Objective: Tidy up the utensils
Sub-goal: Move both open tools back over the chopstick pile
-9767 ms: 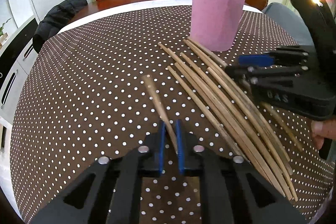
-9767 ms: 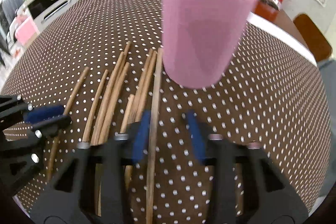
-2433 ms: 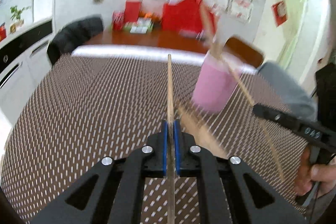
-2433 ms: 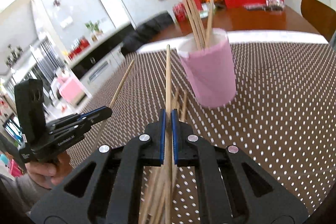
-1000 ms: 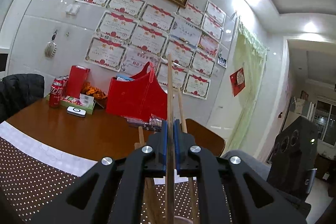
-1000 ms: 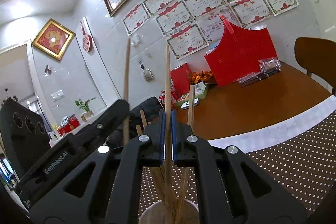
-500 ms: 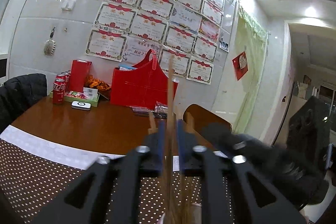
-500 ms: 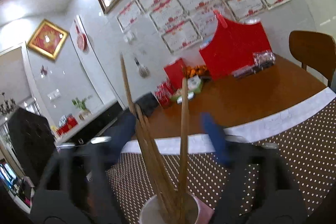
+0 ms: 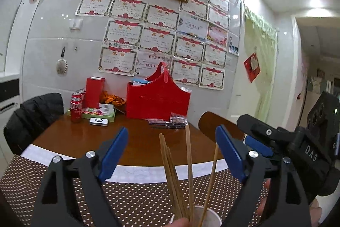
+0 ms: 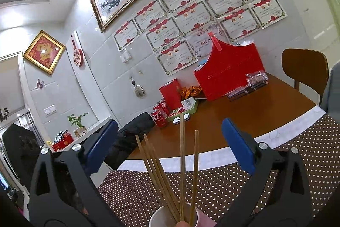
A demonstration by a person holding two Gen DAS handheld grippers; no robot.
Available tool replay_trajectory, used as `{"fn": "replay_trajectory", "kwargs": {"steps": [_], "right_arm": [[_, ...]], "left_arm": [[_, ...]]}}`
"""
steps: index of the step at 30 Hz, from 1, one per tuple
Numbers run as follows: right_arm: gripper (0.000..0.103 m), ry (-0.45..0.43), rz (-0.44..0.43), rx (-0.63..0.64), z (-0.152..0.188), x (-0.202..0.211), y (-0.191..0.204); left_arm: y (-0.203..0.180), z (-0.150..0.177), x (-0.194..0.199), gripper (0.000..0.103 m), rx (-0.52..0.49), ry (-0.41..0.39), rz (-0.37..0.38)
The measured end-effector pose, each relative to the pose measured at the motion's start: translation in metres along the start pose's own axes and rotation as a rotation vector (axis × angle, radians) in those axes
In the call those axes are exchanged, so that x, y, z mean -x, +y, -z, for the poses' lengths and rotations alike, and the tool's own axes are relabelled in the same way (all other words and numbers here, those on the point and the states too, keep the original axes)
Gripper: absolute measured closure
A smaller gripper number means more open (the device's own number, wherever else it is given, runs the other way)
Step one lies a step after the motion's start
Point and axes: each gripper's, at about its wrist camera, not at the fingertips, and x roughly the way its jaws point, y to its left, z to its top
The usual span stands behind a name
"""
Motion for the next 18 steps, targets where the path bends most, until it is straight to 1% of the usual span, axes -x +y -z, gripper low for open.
{"fn": "replay_trajectory", "kwargs": {"steps": [4,6,8,11,14,18], "right_arm": [[0.006,-0.009,-0.01,0.009,-0.003,0.006,0.005],[0.006,-0.022,-0.019,0.015,-0.008,0.013,0.011],[0.006,-0.033,-0.023,0.022,-0.013,0.022,0.017],[0.006,-0.031,-0.028,0.038,-0.017,0.036,0.025],[0.006,-0.005,-0.004,0.069,-0.018,0.051,0.034],[0.006,0.05,0.032,0.117,-0.015,0.077,0.044]], "left_arm": [[-0.013,-0.006,0.011,0.02,-0.05,-0.002,-0.04],[-0.016,-0.008,0.021,0.02,-0.054,-0.006,-0.051],[-0.018,-0.008,0.032,0.02,-0.054,0.008,-0.053],[-0.022,-0.005,0.049,0.02,-0.096,0.034,-0.084],[-0.019,0.001,0.071,0.02,-0.123,0.064,-0.113],[-0.013,0.01,0.095,0.02,-0.1,0.114,-0.128]]}}
